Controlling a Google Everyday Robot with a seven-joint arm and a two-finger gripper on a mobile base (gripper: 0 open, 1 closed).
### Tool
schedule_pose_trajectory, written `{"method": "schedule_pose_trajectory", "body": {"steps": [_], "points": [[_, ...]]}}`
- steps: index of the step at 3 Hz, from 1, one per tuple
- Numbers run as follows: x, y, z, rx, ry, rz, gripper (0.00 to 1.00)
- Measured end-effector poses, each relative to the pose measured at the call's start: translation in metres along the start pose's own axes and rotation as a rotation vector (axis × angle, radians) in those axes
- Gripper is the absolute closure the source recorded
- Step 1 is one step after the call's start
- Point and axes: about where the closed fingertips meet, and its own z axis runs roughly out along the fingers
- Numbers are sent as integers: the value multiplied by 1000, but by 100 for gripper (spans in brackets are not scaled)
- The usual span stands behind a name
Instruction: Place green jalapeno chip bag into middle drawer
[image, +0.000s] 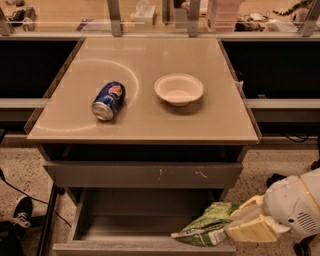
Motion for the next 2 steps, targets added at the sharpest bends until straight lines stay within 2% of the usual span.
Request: {"method": "schedule_pose_trajectory", "body": {"steps": [1, 2], "points": [[-18, 9, 59, -161, -24, -36, 100], [-20, 19, 107, -253, -28, -22, 100]]}}
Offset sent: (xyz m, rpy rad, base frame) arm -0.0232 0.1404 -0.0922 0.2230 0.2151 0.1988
